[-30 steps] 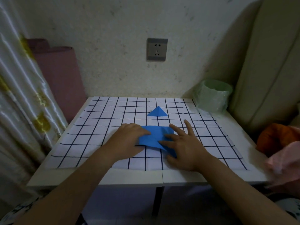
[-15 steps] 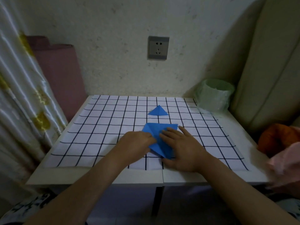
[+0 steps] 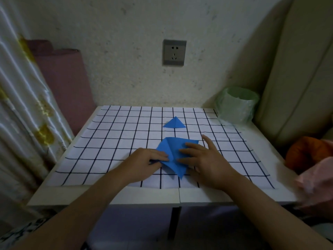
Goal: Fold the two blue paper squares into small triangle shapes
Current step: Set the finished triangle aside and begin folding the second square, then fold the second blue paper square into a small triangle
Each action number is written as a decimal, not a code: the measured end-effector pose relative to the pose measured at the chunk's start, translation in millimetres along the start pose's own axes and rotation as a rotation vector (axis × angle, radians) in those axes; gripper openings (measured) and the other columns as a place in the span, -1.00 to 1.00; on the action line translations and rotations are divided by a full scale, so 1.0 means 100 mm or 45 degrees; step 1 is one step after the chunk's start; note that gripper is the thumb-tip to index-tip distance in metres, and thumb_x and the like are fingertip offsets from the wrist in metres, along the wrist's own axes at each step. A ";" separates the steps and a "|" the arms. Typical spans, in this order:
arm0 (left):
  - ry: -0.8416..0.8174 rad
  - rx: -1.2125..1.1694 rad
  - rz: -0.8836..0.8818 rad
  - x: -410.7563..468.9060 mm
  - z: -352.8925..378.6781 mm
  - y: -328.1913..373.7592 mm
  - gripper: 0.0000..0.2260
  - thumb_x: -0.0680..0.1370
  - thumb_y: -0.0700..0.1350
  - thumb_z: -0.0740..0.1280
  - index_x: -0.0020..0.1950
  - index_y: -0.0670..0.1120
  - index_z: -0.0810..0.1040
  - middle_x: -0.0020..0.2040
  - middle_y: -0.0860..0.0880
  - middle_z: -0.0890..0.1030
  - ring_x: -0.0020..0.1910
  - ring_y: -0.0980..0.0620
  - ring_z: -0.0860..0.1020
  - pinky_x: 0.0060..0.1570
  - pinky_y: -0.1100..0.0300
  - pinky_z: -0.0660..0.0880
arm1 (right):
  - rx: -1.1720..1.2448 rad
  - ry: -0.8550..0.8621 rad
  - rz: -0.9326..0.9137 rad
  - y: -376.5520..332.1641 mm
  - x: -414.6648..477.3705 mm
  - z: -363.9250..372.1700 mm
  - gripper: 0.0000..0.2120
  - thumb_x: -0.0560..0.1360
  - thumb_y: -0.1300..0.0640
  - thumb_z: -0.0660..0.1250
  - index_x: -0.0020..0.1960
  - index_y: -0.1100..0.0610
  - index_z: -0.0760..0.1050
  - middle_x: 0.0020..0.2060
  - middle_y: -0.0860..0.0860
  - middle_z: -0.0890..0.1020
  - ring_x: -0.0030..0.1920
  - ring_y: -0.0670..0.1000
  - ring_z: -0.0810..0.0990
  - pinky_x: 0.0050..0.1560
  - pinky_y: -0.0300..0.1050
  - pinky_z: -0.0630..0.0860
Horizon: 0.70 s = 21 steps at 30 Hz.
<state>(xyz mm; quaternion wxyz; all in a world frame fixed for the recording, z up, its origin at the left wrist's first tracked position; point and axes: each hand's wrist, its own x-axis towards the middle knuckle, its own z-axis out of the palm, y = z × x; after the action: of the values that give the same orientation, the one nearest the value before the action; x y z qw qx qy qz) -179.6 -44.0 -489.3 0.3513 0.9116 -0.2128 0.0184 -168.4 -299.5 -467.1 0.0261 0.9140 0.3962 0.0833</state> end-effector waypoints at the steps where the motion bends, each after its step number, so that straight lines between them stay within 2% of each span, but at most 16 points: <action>1: -0.001 0.008 -0.012 -0.01 0.00 0.00 -0.72 0.54 -0.23 0.40 0.22 0.03 0.64 0.30 0.07 0.57 0.27 0.33 0.44 0.25 0.54 0.29 | 0.006 -0.018 -0.017 0.01 0.01 -0.01 -0.65 0.59 -0.06 0.24 0.36 -0.18 0.46 0.44 -0.10 0.42 0.51 -0.03 0.23 0.51 0.25 -0.18; 3: -0.021 0.155 0.049 -0.02 0.01 0.01 -0.74 0.53 -0.17 0.42 0.20 0.03 0.65 0.30 0.10 0.57 0.27 0.30 0.43 0.27 0.50 0.27 | 0.051 -0.050 -0.054 0.01 0.01 0.00 -0.69 0.60 -0.05 0.21 0.32 -0.15 0.51 0.40 -0.10 0.47 0.45 -0.05 0.35 0.52 0.17 -0.09; 6: -0.012 0.427 0.225 -0.03 0.02 0.02 -0.79 0.51 -0.05 0.44 0.14 0.03 0.68 0.21 0.12 0.60 0.21 0.16 0.48 0.25 0.23 0.40 | 0.106 0.036 -0.123 -0.01 -0.02 0.02 -0.72 0.58 -0.03 0.20 0.17 -0.08 0.63 0.16 -0.10 0.66 0.16 -0.04 0.60 0.41 0.08 0.28; 8: 0.010 0.390 0.212 -0.04 0.04 0.02 -0.81 0.51 0.00 0.43 0.11 0.05 0.69 0.15 0.15 0.60 0.16 0.20 0.48 0.20 0.21 0.45 | 0.111 0.110 -0.146 -0.03 -0.03 0.01 -0.74 0.54 -0.03 0.21 0.00 -0.04 0.67 -0.09 -0.11 0.71 -0.10 -0.06 0.63 0.15 -0.01 0.47; 11: 0.031 0.216 0.152 -0.01 0.05 0.00 -0.84 0.53 0.02 0.42 0.04 0.02 0.70 0.03 0.13 0.64 0.04 0.19 0.53 0.10 0.15 0.51 | 0.349 0.200 0.027 -0.02 0.00 -0.02 -0.81 0.51 -0.01 0.32 -0.20 0.03 0.62 -0.33 -0.07 0.62 -0.33 -0.07 0.53 -0.19 -0.10 0.49; 12: 0.034 0.149 0.142 0.01 0.05 -0.01 -0.85 0.53 0.01 0.42 0.00 -0.02 0.70 -0.03 0.10 0.65 -0.02 0.17 0.55 0.04 0.11 0.53 | 0.457 0.194 0.098 -0.01 0.01 -0.03 -0.83 0.50 -0.01 0.34 -0.19 0.04 0.62 -0.31 -0.07 0.63 -0.31 -0.08 0.54 -0.21 -0.10 0.51; 14: 0.041 0.076 0.102 0.05 0.05 -0.01 -0.85 0.55 -0.02 0.40 -0.05 -0.08 0.69 -0.08 0.04 0.66 -0.07 0.13 0.56 -0.01 0.07 0.53 | 0.632 0.152 0.151 0.00 0.05 -0.01 -0.87 0.49 0.00 0.39 -0.04 0.02 0.66 -0.09 -0.09 0.70 -0.13 -0.13 0.60 -0.06 -0.16 0.55; 15: 0.050 0.054 0.057 0.07 0.05 -0.02 -0.85 0.56 -0.03 0.40 -0.07 -0.10 0.68 -0.09 0.03 0.66 -0.06 0.12 0.56 0.00 0.06 0.53 | 0.706 0.124 0.187 0.01 0.08 0.01 -0.85 0.50 0.00 0.40 -0.01 0.03 0.66 -0.07 -0.07 0.70 -0.11 -0.11 0.61 -0.04 -0.13 0.56; 18: 0.059 -0.012 -0.066 0.12 0.05 -0.04 -0.78 0.57 -0.01 0.37 -0.21 -0.09 0.61 -0.23 0.06 0.58 -0.12 0.18 0.55 -0.11 0.09 0.49 | 0.844 0.084 0.409 0.01 0.18 0.05 -0.80 0.52 -0.04 0.37 -0.14 0.09 0.62 -0.29 0.07 0.62 -0.28 0.03 0.55 -0.14 0.12 0.56; 21: -0.007 0.156 -0.055 0.13 0.05 -0.05 -0.80 0.56 0.11 0.32 -0.18 0.03 0.55 -0.24 0.13 0.48 -0.15 0.22 0.45 -0.19 0.19 0.38 | 0.858 0.070 0.433 0.01 0.27 0.08 -0.82 0.53 -0.01 0.36 -0.08 0.09 0.63 -0.25 0.07 0.64 -0.24 0.03 0.59 -0.11 0.09 0.58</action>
<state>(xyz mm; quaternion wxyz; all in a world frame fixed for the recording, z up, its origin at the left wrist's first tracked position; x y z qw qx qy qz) -166.7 -48.6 -494.2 0.2947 0.9358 -0.1925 0.0214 -148.0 -280.8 -471.7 -0.3008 0.9215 0.2446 -0.0241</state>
